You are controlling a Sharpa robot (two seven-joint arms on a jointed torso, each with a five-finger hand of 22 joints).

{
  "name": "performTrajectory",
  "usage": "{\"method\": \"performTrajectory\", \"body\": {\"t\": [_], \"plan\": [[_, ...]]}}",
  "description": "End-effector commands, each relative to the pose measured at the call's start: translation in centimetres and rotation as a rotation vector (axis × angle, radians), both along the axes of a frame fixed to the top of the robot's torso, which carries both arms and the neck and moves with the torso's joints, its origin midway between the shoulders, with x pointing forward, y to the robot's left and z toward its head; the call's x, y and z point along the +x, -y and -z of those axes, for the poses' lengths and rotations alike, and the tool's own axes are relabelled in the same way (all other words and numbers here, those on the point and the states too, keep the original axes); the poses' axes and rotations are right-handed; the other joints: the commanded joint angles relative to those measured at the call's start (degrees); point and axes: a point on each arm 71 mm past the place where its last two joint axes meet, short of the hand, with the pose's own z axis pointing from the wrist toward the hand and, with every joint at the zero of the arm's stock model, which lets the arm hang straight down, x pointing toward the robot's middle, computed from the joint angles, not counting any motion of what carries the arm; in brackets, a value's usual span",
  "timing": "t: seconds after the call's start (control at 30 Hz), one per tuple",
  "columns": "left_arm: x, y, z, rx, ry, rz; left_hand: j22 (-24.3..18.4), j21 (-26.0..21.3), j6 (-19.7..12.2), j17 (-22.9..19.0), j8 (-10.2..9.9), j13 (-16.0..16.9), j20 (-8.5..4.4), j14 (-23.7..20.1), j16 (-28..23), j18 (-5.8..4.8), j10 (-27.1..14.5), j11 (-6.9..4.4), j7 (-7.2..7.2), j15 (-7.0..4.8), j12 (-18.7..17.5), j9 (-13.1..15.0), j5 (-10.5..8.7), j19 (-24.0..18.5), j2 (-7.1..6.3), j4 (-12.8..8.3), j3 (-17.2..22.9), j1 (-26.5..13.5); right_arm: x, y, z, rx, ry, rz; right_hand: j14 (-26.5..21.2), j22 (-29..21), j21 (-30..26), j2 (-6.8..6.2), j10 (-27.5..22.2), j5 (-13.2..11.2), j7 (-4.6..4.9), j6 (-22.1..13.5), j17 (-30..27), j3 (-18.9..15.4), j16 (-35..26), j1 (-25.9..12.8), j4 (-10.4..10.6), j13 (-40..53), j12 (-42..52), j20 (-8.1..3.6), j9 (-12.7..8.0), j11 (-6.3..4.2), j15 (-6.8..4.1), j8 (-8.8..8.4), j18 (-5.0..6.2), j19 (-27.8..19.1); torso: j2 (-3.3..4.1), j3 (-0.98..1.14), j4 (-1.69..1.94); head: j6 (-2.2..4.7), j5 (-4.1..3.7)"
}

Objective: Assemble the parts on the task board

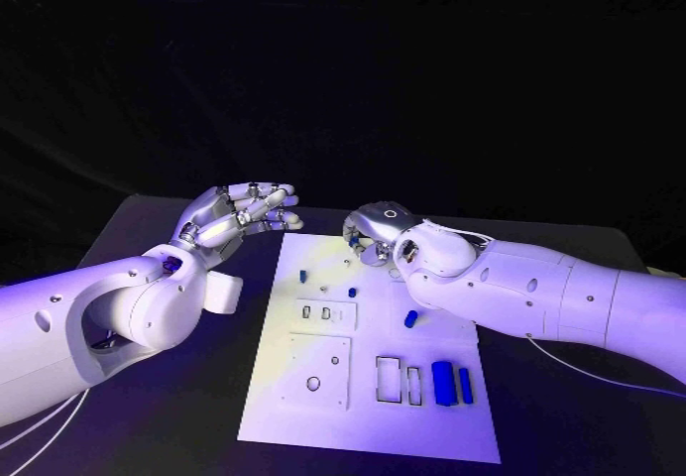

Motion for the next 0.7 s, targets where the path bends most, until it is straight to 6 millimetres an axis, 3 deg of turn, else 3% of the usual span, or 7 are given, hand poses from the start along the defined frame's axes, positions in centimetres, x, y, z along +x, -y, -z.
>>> {"method": "performTrajectory", "body": {"t": [0.03, 0.7], "plan": [[0.00, 0.13, -0.14, -0.009, 0.004, 0.016, 0.0, -0.4, -0.4, 0.0, -0.4, 0.1, 0.02, -0.3, 0.1, 0.69, -0.3, -0.01, 3.01, 0.03, -0.3, 0.1, 0.19, -0.2, 0.49, 0.4, -0.1, -0.2, -0.18, 0.01, 0.61, -0.029, -0.029, -0.001, 0.2, 0.0, 0.3, -0.03, 0.3, 0.1, 0.23, -0.2, 0.0, 0.4, 0.2, 0.2, 0.1, 0.1, 0.4, 0.12, 0.0, -0.04, -0.02, 0.05, -0.82, 0.3, -0.02, 0.02, -0.02, -0.07, 0.06], [0.14, -0.04, -0.05, -0.006, -0.001, 0.012, 0.0, -0.4, -0.4, 0.0, -0.4, 0.1, 0.02, -0.3, 0.1, 0.69, -0.3, -0.01, 3.01, 0.03, -0.3, 0.1, 0.19, -0.2, 0.49, 0.4, -0.1, -0.2, -0.28, 0.23, 0.63, -0.022, -0.023, 0.002, 0.2, 0.1, 0.3, -0.05, 0.3, 0.1, 0.23, -0.3, 0.0, 0.4, 0.2, 0.1, 0.2, 0.0, 0.4, 0.15, 0.1, -0.05, 0.00, 0.04, -0.82, 0.3, 0.05, 0.03, -0.02, -0.14, 0.13]]}}
